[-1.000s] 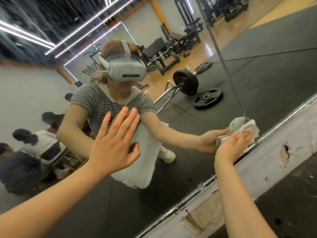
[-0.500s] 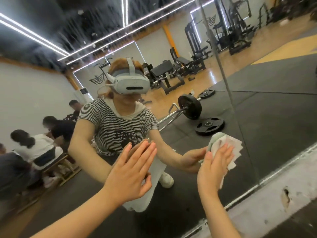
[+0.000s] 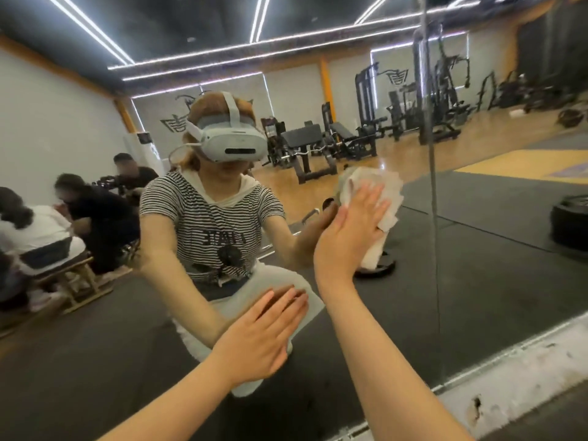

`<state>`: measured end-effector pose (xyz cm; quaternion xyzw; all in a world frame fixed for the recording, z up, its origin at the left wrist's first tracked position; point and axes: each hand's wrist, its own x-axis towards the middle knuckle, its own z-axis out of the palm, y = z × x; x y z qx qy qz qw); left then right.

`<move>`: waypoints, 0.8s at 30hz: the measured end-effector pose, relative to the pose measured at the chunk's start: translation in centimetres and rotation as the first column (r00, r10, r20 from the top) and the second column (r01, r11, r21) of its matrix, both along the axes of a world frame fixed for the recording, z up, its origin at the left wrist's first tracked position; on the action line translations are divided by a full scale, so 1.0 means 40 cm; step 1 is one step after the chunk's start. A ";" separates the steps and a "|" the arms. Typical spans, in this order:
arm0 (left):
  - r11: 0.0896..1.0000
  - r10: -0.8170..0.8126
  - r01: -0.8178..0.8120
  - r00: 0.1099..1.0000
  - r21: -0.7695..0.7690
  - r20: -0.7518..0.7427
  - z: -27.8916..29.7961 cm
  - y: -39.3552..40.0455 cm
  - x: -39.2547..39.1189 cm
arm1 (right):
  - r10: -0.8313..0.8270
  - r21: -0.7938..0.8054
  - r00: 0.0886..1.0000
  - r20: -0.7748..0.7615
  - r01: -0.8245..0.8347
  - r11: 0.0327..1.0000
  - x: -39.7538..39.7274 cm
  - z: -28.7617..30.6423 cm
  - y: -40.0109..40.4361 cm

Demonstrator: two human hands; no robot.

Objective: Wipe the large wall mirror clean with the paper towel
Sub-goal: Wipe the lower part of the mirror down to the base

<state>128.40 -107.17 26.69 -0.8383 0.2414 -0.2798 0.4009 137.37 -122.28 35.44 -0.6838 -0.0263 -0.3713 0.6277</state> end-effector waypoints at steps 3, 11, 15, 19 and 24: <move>0.999 -0.040 0.040 0.999 -0.001 -0.007 0.011 -0.006 -0.004 | 0.081 -0.340 0.901 0.427 0.077 0.937 -0.045 0.113 0.094; 1.000 -0.001 0.000 1.000 0.030 0.024 0.008 0.004 -0.007 | 0.153 -0.579 0.799 0.582 0.275 0.767 0.024 0.136 0.014; 0.999 0.038 -0.039 0.999 0.025 0.019 0.007 0.000 -0.006 | -0.016 -0.352 0.938 0.346 0.146 0.924 0.020 0.179 -0.014; 0.998 -0.036 0.035 0.999 0.057 0.028 0.005 -0.004 -0.002 | -0.074 -0.249 0.985 0.154 0.111 0.962 -0.083 0.266 0.106; 0.998 -0.028 0.029 0.999 0.053 -0.034 0.010 -0.001 -0.002 | 0.112 -0.615 0.825 0.553 0.314 0.723 -0.124 0.211 0.195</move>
